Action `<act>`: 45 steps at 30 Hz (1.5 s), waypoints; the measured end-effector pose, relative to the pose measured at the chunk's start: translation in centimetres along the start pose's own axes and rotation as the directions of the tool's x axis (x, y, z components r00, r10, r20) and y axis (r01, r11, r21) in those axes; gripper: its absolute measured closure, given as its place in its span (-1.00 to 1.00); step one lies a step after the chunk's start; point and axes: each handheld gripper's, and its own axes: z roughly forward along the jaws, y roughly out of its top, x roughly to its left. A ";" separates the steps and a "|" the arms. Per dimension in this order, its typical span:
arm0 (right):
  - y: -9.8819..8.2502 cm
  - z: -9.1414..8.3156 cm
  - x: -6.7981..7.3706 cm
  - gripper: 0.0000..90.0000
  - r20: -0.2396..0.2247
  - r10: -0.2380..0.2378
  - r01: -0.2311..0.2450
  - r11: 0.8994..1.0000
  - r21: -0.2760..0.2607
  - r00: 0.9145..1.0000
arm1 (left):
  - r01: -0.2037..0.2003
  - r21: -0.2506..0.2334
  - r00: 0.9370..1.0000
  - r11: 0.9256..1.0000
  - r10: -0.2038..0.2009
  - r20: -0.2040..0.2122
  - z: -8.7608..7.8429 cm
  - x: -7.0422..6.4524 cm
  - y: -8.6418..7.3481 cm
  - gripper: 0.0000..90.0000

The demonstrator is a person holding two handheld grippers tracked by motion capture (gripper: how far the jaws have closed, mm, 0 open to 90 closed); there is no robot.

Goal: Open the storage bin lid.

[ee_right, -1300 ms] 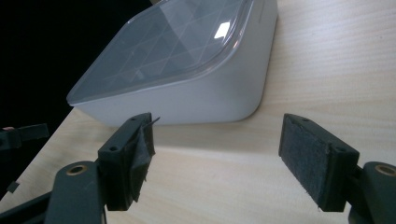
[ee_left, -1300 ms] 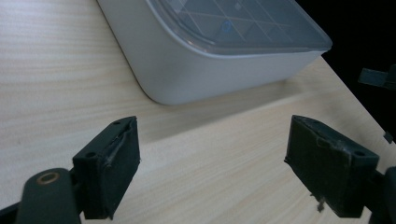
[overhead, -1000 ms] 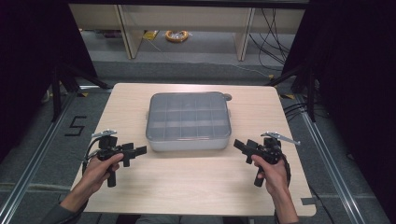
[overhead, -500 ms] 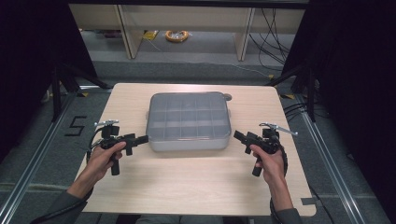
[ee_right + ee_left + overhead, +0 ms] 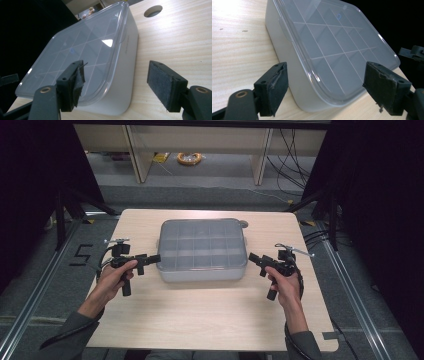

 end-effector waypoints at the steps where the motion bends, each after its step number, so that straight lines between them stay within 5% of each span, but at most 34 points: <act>1: 0.1 0.2 -0.1 -0.29 0.003 -0.005 0.005 1.000 -0.001 1.000 | 0.010 -0.004 1.000 1.000 -0.010 -0.004 0.2 0.1 0.2 -0.57; 3: 0.5 0.4 0.0 -0.28 0.002 -0.002 0.002 1.000 -0.001 1.000 | 0.017 0.003 1.000 1.000 -0.017 -0.001 0.6 0.4 0.5 -0.55; 4: 0.6 0.4 0.4 -0.27 0.010 0.050 -0.051 0.999 0.014 0.999 | 0.019 0.006 1.000 1.000 -0.019 -0.003 0.7 0.5 0.6 -0.55; 5: 0.9 0.8 0.0 -0.27 0.000 -0.005 0.005 1.000 0.010 1.000 | 0.024 0.002 1.000 1.000 -0.024 -0.001 0.9 0.5 0.7 -0.55; 9: 1.3 1.4 -0.1 -0.26 0.002 -0.012 0.012 1.000 0.012 1.000 | 0.043 0.010 0.999 0.999 -0.043 -0.004 1.4 0.8 1.2 -0.55; 11: 1.6 1.8 -0.1 -0.25 0.004 0.003 -0.003 1.000 0.013 1.000 | 0.044 0.007 0.999 0.999 -0.044 -0.003 1.8 1.0 1.3 -0.54; 12: 1.9 2.1 0.4 -0.23 0.012 0.062 -0.063 0.998 0.032 0.998 | 0.049 0.010 0.999 0.999 -0.049 -0.006 2.0 1.1 1.5 -0.54; 15: 2.2 2.8 0.4 -0.20 -0.001 0.069 -0.069 0.997 0.038 0.998 | 0.077 0.009 0.997 0.997 -0.077 -0.004 2.5 1.6 1.8 -0.51; 17: 2.5 3.6 0.5 -0.17 0.006 0.061 -0.061 0.997 0.036 0.998 | 0.078 0.004 0.997 0.997 -0.078 -0.016 2.8 1.9 2.0 -0.47; 18: 2.7 4.4 0.1 -0.14 0.012 0.011 -0.011 0.999 0.032 1.000 | 0.084 0.007 0.996 0.996 -0.084 -0.020 3.0 2.1 2.2 -0.44; 23: 3.2 5.5 0.3 -0.07 0.015 0.012 -0.013 0.999 0.049 1.000 | 0.091 0.002 0.996 0.996 -0.091 -0.023 3.4 2.2 2.6 -0.40; 24: 3.2 5.7 0.6 -0.06 0.012 0.053 -0.053 0.996 0.068 0.999 | 0.081 0.018 0.996 0.997 -0.080 -0.024 3.4 2.3 2.7 -0.39; 25: 3.2 5.9 0.5 -0.05 0.017 0.036 -0.037 0.997 0.067 0.999 | 0.088 0.012 0.996 0.996 -0.088 -0.022 3.6 2.3 2.7 -0.38; 26: 3.4 6.1 0.8 -0.01 0.023 0.089 -0.090 0.992 0.091 0.996 | 0.092 0.012 0.996 0.996 -0.092 -0.021 3.8 2.4 2.8 -0.34; 29: 3.5 6.4 0.6 0.01 0.025 0.098 -0.100 0.991 0.085 0.995 | 0.082 0.030 0.996 0.996 -0.081 -0.024 3.9 2.6 2.9 -0.31; 31: 3.5 6.8 0.1 0.03 0.031 0.060 -0.062 0.995 0.072 0.998 | 0.090 0.016 0.996 0.996 -0.089 -0.031 4.1 2.6 3.0 -0.25; 32: 3.6 7.0 0.1 0.04 0.016 0.118 -0.119 0.989 0.085 0.993 | 0.088 0.021 0.996 0.996 -0.087 -0.034 4.3 2.8 3.1 -0.21; 38: 3.7 7.5 -0.2 0.09 0.027 0.124 -0.126 0.988 0.091 0.992 | 0.076 0.049 0.997 0.996 -0.075 -0.026 5.0 3.0 3.6 -0.12; 45: 3.4 8.5 -0.3 0.19 0.007 0.143 -0.143 0.985 0.100 0.990 | 0.116 0.064 0.993 0.991 -0.115 -0.025 6.1 3.0 3.9 0.04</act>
